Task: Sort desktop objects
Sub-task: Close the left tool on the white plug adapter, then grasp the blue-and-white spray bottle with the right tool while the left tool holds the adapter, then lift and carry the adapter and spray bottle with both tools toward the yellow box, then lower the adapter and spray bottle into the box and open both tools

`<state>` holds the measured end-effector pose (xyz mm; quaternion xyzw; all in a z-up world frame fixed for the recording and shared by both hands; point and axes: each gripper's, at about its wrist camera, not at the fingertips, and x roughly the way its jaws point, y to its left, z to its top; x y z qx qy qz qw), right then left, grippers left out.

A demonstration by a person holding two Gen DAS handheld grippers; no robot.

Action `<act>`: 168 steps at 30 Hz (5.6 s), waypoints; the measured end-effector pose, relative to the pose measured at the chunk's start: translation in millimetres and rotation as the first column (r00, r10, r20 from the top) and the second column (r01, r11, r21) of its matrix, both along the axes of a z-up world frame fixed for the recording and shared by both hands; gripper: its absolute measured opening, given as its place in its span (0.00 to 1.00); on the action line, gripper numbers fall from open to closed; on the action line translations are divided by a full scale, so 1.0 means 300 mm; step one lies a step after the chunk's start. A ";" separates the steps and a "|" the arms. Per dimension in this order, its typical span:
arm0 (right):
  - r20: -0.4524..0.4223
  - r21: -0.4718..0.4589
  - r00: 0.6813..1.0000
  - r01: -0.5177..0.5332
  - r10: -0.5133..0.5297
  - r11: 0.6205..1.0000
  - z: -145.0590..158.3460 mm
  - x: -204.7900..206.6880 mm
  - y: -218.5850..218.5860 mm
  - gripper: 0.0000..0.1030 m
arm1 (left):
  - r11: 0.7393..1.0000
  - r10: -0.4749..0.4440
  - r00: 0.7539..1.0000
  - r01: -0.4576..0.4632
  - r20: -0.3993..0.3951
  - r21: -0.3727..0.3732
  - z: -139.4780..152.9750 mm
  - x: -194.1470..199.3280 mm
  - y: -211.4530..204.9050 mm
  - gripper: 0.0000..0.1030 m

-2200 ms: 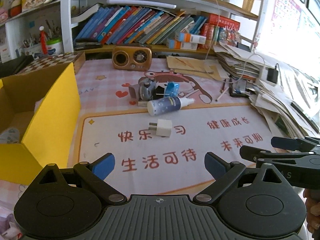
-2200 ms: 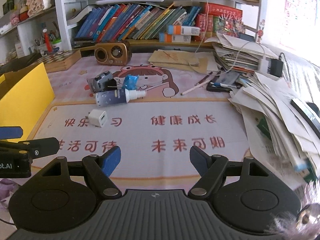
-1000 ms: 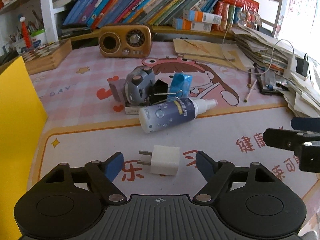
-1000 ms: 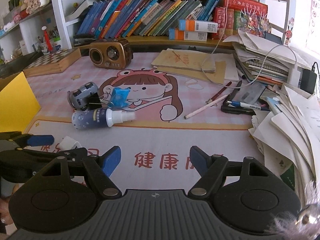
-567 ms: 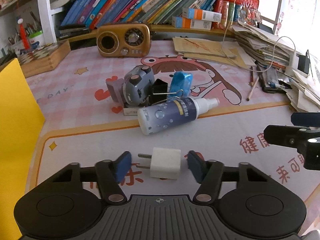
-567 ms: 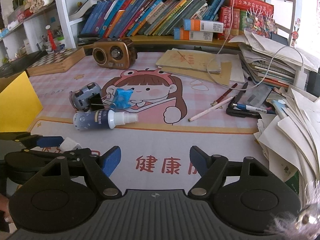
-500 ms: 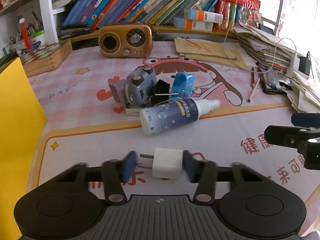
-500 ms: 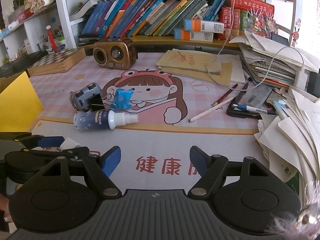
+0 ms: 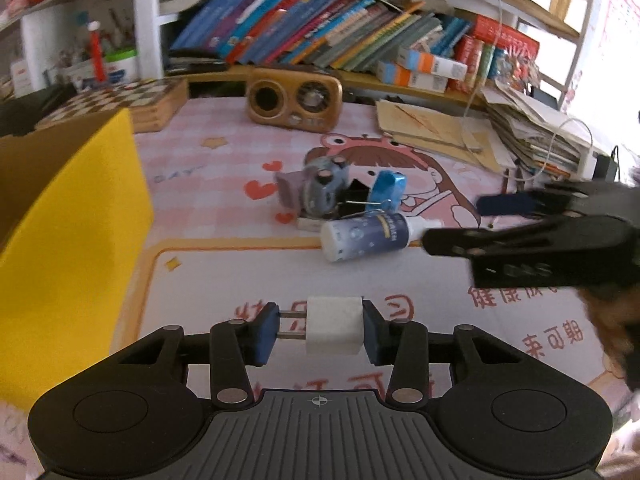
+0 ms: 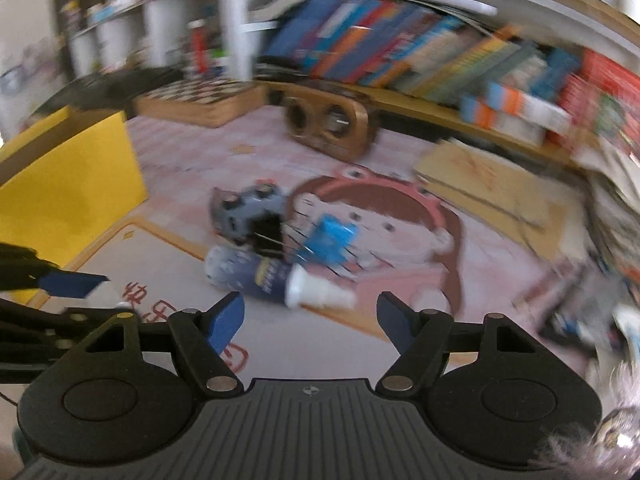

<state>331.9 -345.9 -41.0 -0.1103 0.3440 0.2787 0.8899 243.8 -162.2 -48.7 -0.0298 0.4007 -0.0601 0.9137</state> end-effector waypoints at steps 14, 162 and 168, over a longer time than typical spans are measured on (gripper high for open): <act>-0.050 -0.217 0.913 -0.407 0.406 0.887 -0.075 0.146 0.170 0.51 | 0.997 0.074 0.997 -0.074 0.019 -0.017 0.054 -0.079 0.048 0.40; -0.098 0.156 0.995 -0.017 0.033 0.988 0.212 -0.874 0.837 0.29 | 0.978 0.177 0.952 -0.141 0.251 -0.154 0.241 -0.786 0.875 0.40; -0.031 0.207 0.999 -0.025 0.032 0.978 0.304 -0.755 0.844 0.29 | 0.982 0.171 0.934 -0.135 0.314 -0.133 0.295 -0.667 0.886 0.40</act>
